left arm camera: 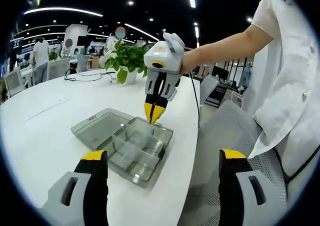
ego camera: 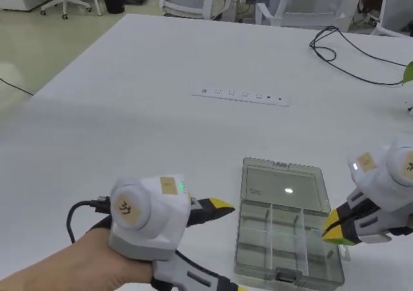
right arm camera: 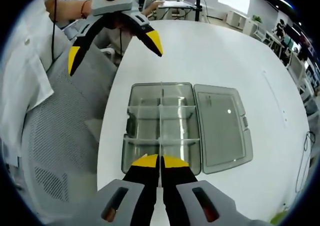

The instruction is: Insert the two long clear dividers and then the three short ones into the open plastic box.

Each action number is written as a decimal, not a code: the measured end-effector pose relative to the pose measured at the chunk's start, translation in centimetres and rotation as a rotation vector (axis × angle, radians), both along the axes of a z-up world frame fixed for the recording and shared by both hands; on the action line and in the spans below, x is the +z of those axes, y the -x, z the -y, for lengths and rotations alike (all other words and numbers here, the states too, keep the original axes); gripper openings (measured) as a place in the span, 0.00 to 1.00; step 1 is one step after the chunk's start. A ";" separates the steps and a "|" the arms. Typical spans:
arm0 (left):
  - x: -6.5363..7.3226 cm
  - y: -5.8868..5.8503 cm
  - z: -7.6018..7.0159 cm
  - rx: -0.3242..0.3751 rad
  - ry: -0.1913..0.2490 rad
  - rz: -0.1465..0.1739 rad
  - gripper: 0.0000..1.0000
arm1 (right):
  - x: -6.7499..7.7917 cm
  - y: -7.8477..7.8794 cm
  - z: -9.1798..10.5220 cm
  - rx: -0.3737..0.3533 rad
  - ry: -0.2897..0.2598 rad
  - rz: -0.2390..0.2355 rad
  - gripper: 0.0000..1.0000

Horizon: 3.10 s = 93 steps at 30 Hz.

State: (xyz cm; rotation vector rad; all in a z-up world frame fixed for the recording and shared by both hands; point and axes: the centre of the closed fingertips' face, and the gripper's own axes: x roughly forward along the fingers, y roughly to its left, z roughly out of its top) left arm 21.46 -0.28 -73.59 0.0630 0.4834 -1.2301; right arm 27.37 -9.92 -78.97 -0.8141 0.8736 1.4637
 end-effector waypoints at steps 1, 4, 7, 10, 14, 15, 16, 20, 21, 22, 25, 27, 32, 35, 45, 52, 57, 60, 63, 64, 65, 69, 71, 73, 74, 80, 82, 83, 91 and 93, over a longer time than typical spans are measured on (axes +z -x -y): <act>0.0 0.0 0.0 0.001 0.002 0.000 0.94 | 0.0 0.0 0.0 -0.002 -0.002 -0.002 0.03; 0.1 0.0 0.0 0.005 0.007 -0.003 0.94 | -0.1 0.1 0.0 -0.016 -0.007 -0.011 0.03; 0.0 0.1 0.1 0.004 0.006 -0.005 0.94 | -0.4 0.2 -0.1 -0.016 -0.010 -0.011 0.03; 0.2 0.1 0.1 0.002 0.009 -0.003 0.94 | -0.8 0.2 -0.1 -0.006 -0.010 -0.006 0.03; 0.1 0.0 0.0 0.005 0.006 -0.005 0.94 | -1.3 0.1 -0.1 -0.021 -0.011 -0.013 0.03; 0.0 0.0 0.0 0.004 0.005 -0.004 0.94 | -1.5 0.2 -0.1 -0.023 -0.010 -0.013 0.03; 0.0 0.0 0.0 0.003 0.005 -0.006 0.94 | -1.8 0.2 -0.1 -0.025 -0.007 -0.010 0.03; 0.0 0.0 -0.1 0.003 0.005 -0.009 0.94 | -2.5 0.3 -0.2 -0.011 0.009 0.007 0.03; 0.0 0.0 -0.1 0.003 0.005 -0.009 0.94 | -2.7 0.2 -0.1 -0.012 0.013 0.008 0.03; 0.0 0.0 -0.1 0.004 0.004 -0.009 0.94 | -2.9 0.2 -0.1 -0.011 0.015 0.009 0.03; -0.1 0.0 -0.2 0.003 0.003 -0.010 0.94 | -3.0 0.1 -0.1 -0.010 0.017 0.010 0.03; -0.1 0.0 -0.2 0.003 0.003 -0.011 0.94 | -2.9 0.1 -0.1 -0.010 0.015 0.011 0.03; -0.2 -0.1 -0.2 0.006 0.003 -0.013 0.94 | -3.0 0.1 -0.1 -0.014 0.015 0.011 0.03; -0.2 -0.1 -0.2 0.006 0.001 -0.013 0.94 | -3.0 0.1 -0.1 -0.018 0.017 0.010 0.03; -0.4 -0.2 -0.7 0.014 -0.002 -0.018 0.94 | -2.0 -0.1 0.4 -0.059 -0.014 0.016 0.10; -0.5 -0.5 -1.3 0.029 -0.002 -0.016 0.97 | 0.0 -0.4 1.1 -0.140 -0.089 0.031 0.22; -0.5 -0.6 -1.8 0.040 0.000 -0.015 1.00 | 1.5 0.0 2.1 -0.203 -0.151 0.035 0.32; -0.6 -0.7 -2.2 0.044 -0.004 -0.014 1.00 | 2.1 0.5 2.9 -0.235 -0.176 0.034 0.38; -0.7 -0.8 -2.6 0.053 -0.007 -0.010 1.00 | 2.5 0.9 3.6 -0.270 -0.206 0.038 0.48; -0.7 -0.9 -2.7 0.054 -0.007 -0.010 1.00 | 2.6 1.1 4.0 -0.284 -0.212 0.041 0.51; -0.7 -0.9 -2.8 0.055 -0.008 -0.012 1.00 | 2.6 1.2 4.3 -0.293 -0.214 0.043 0.55; -0.9 -1.0 -3.2 0.055 -0.020 -0.003 1.00 | 3.0 1.6 5.5 -0.334 -0.246 0.062 0.62; -1.0 -1.2 -3.5 0.061 -0.021 -0.001 1.00 | 3.3 2.0 5.8 -0.360 -0.269 0.063 0.67; -1.0 -1.3 -3.7 0.065 -0.024 0.002 1.00 | 3.5 2.3 6.0 -0.375 -0.282 0.065 0.71; -1.1 -1.3 -3.9 0.067 -0.026 -0.002 1.00 | 3.6 2.4 6.2 -0.381 -0.288 0.067 0.73; -1.6 -1.3 -4.6 0.071 -0.052 0.005 1.00 | 3.2 3.7 6.8 -0.419 -0.314 0.062 0.83; -1.7 -1.3 -4.8 0.072 -0.059 0.006 1.00 | 3.1 4.0 7.1 -0.435 -0.317 0.060 0.87; -1.8 -1.2 -4.9 0.072 -0.064 0.008 1.00 | 3.0 4.1 7.2 -0.446 -0.326 0.058 0.88; -2.2 -1.0 -5.5 0.080 -0.083 0.001 1.00 | 2.5 4.7 8.3 -0.492 -0.328 0.050 0.96; -2.3 -0.9 -5.7 0.080 -0.086 0.002 1.00 | 2.4 4.8 8.5 -0.501 -0.327 0.047 0.97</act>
